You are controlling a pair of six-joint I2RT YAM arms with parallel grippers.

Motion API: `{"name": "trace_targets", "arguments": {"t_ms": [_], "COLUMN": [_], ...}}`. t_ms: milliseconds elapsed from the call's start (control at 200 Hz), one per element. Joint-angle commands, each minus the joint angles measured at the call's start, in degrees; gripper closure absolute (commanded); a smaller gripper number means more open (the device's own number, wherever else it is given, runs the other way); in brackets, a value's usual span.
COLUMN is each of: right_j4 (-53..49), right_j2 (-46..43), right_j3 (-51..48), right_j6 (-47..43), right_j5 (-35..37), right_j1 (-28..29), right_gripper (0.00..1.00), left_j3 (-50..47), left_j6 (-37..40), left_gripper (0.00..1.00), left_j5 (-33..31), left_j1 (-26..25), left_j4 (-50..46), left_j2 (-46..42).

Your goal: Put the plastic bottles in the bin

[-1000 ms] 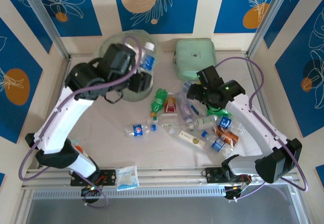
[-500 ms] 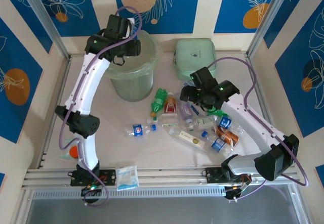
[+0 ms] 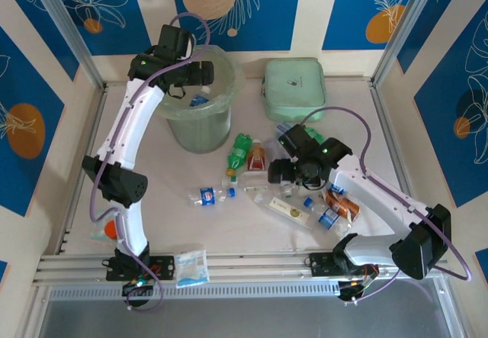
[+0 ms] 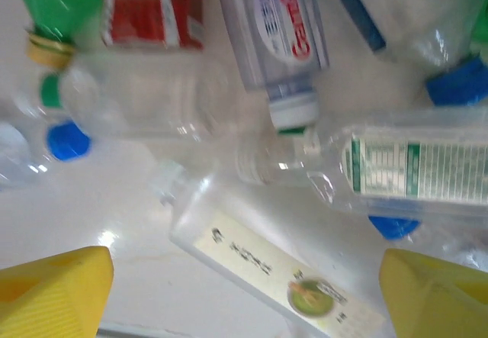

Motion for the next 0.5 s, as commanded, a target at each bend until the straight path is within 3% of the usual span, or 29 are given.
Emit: {"name": "trace_targets", "arguments": {"t_ms": [0, 255, 495], "right_j4": [-4.8, -2.2, 0.0], "right_j2": [-0.4, 3.0, 8.9], "right_j3": [-3.8, -9.7, -10.9], "right_j6": [-0.1, 1.5, 0.6], "right_j5": [-2.3, -2.3, -2.1], "right_j1": [2.0, 5.4, 7.0], "right_gripper": [0.09, 0.05, 0.00], "left_j3": [-2.2, -34.6, -52.7], "left_j6": [-2.1, -2.6, -8.7], "left_gripper": [0.10, 0.07, 0.08], "left_j5": [2.7, 4.2, 8.2], "left_j1": [-0.7, -14.7, -17.8], "left_j4": [3.3, 17.2, 20.5], "left_j2": [-9.1, -32.2, -44.6]}}
